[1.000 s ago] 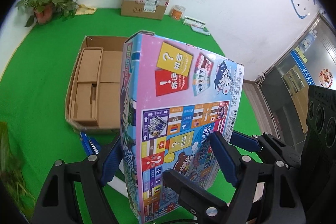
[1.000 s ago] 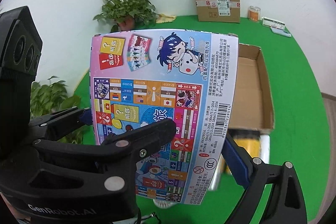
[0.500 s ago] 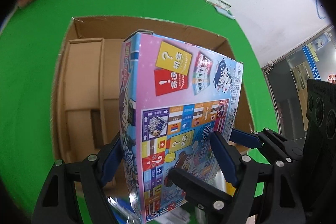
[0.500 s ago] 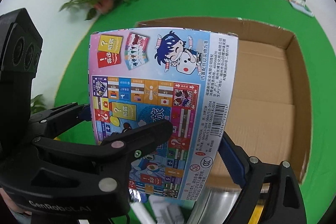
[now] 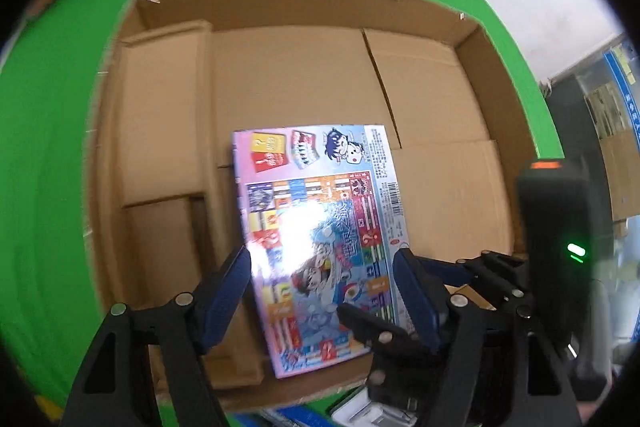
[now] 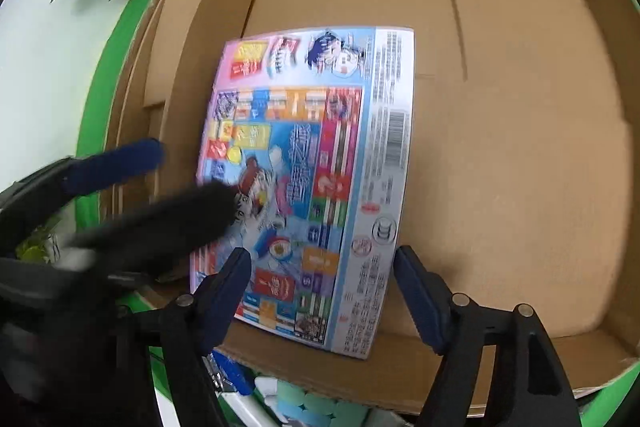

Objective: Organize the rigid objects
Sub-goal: 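Lower the board-game box into the open box and open the grippers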

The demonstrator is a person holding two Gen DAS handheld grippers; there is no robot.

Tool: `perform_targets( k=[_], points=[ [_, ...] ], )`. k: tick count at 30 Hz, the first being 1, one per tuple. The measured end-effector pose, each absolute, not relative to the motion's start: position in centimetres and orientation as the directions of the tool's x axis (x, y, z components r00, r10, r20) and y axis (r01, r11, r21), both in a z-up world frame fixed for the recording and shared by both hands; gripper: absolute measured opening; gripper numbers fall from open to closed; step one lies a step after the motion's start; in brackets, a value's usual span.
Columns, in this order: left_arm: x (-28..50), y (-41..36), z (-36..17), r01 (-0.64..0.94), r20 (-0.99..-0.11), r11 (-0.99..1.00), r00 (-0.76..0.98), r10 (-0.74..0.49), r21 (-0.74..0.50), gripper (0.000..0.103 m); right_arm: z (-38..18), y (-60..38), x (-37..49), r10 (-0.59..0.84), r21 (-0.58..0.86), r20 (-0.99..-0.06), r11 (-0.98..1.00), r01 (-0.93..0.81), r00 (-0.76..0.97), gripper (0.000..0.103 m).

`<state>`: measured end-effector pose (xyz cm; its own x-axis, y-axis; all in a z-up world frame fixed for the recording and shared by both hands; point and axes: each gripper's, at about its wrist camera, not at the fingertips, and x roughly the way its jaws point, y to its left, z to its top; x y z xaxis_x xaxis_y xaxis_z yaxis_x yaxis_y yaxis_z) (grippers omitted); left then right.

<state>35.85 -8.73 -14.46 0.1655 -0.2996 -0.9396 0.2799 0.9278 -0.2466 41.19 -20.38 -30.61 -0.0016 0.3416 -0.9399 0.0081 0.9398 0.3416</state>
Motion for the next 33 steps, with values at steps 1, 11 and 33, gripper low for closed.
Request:
perform_targets(
  k=[1, 11, 33],
  points=[
    [35.4, -8.0, -13.9, 0.267, -0.931, 0.926, 0.177, -0.319, -0.266, 0.073, -30.7, -20.3, 41.4, 0.340, 0.340, -0.940, 0.940, -0.006, -0.001, 0.072],
    [30.9, 0.2, -11.7, 0.156, -0.914, 0.946, 0.255, -0.315, -0.283, 0.073, -32.5, -23.9, 50.0, 0.297, 0.302, -0.953, 0.949, 0.088, 0.065, 0.064],
    [22.4, -5.2, 0.1, 0.186, -0.781, 0.975, 0.589, -0.207, -0.118, 0.075, -20.1, -23.0, 34.3, 0.254, 0.278, -0.880, 0.961, 0.002, 0.401, 0.102]
  ],
)
